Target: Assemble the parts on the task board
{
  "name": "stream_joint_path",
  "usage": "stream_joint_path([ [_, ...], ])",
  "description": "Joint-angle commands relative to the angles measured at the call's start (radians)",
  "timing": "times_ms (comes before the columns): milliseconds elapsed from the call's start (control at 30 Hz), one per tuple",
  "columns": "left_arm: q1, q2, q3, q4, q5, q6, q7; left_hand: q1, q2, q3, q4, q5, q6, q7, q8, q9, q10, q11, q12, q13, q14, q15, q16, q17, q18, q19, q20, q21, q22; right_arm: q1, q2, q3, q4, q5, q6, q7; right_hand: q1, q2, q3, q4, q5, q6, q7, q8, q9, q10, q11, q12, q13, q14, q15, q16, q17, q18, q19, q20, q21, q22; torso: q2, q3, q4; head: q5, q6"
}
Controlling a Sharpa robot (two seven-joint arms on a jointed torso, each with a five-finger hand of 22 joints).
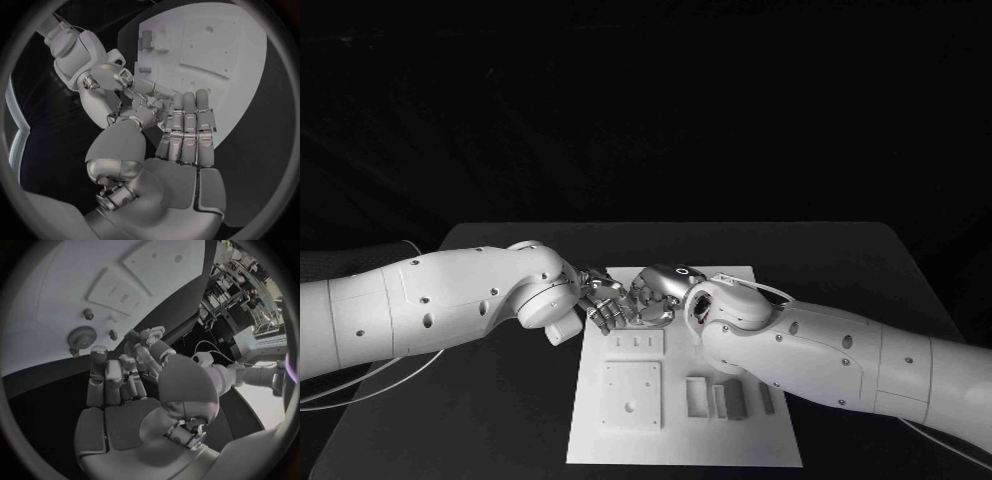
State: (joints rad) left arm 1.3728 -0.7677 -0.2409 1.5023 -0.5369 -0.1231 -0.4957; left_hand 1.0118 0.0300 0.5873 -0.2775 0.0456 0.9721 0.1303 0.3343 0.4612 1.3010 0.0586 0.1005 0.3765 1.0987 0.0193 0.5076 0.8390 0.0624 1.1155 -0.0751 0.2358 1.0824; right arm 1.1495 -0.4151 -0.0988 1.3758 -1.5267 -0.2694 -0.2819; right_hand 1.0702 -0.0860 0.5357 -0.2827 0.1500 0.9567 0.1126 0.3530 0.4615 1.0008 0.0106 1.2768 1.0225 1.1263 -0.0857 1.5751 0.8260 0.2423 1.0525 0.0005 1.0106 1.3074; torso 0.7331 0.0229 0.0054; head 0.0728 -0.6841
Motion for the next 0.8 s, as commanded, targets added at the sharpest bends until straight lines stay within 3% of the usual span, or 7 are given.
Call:
stream_joint_path([
  [33,0.001,0.003,0.002,0.003,0.005,-0.010,0.017,0.006,0.004,0.007,0.002,0.003,0.014,-0.006,0.004,0.001,0.007,-0.001,0.004,0.002,0.007,-0.001,0.007,0.001,0.012,0.009,-0.001,0.005,0.002,-0.001,0.000,-0.001,0.001,-0.006,0.008,0.002,-0.006,-0.019,-0.001,0.002,0.003,-0.008,0.012,-0.012,-0.002,-0.009,0.004,-0.008,-0.003,-0.003,-0.003,-0.007,-0.002,0.019,-0.003,-0.004,-0.005,0.010,0.000,0.0005,0.0002,0.000,0.000],
  [200,0.001,0.003,0.002,-0.002,-0.010,-0.024,0.008,0.003,0.004,0.014,0.004,0.003,0.021,-0.008,0.008,0.002,0.014,-0.004,0.007,0.004,0.013,-0.004,0.012,0.003,0.012,0.017,-0.004,0.009,0.007,-0.001,-0.010,-0.001,0.003,-0.006,0.008,0.005,-0.025,-0.086,0.003,0.022,0.004,-0.117,0.052,-0.077,-0.032,-0.030,0.042,-0.018,-0.008,-0.017,0.031,-0.012,-0.002,0.019,-0.010,0.000,-0.016,0.006,0.000,0.0013,-0.0002,0.000,-0.001],
  [267,0.001,0.002,0.002,-0.002,-0.017,-0.027,0.003,0.002,0.004,0.017,0.005,0.004,0.025,-0.010,0.010,0.003,0.020,-0.006,0.009,0.006,0.018,-0.006,0.016,0.004,0.013,0.022,-0.006,0.012,0.010,-0.001,-0.019,-0.001,0.005,-0.006,0.012,0.004,-0.024,-0.100,0.008,0.030,0.004,-0.131,0.061,-0.086,-0.037,-0.040,0.051,-0.019,-0.009,-0.024,0.041,-0.012,-0.002,0.019,-0.014,0.003,-0.020,0.005,0.000,0.0018,-0.0003,0.000,-0.001],
  [600,0.001,0.005,0.002,-0.009,-0.029,-0.014,-0.014,-0.009,-0.004,0.038,0.009,0.019,0.055,-0.023,0.018,0.004,0.052,-0.021,0.024,0.018,0.045,-0.022,0.042,0.014,0.011,0.048,-0.022,0.029,0.033,0.000,-0.096,0.001,0.032,-0.006,0.003,-0.004,-0.010,-0.108,0.015,0.033,0.003,-0.145,0.070,-0.092,-0.042,-0.055,0.060,-0.019,-0.009,-0.038,0.050,-0.013,0.000,0.019,-0.024,0.009,-0.026,0.006,0.002,0.0022,-0.0021,0.005,-0.006],
  [800,-0.004,0.015,0.002,-0.020,-0.042,-0.015,-0.020,-0.026,-0.014,0.048,0.007,0.086,0.075,-0.030,0.021,0.004,0.069,-0.030,0.034,0.031,0.057,-0.033,0.071,0.029,0.006,0.061,-0.034,0.044,0.060,0.015,-0.159,0.043,0.032,0.011,-0.077,0.028,-0.002,-0.100,0.019,0.033,0.003,-0.139,0.069,-0.088,-0.041,-0.056,0.059,-0.016,-0.010,-0.040,0.050,-0.011,0.000,0.019,-0.025,0.010,-0.026,0.008,0.001,0.0027,-0.0032,0.007,-0.009],
])
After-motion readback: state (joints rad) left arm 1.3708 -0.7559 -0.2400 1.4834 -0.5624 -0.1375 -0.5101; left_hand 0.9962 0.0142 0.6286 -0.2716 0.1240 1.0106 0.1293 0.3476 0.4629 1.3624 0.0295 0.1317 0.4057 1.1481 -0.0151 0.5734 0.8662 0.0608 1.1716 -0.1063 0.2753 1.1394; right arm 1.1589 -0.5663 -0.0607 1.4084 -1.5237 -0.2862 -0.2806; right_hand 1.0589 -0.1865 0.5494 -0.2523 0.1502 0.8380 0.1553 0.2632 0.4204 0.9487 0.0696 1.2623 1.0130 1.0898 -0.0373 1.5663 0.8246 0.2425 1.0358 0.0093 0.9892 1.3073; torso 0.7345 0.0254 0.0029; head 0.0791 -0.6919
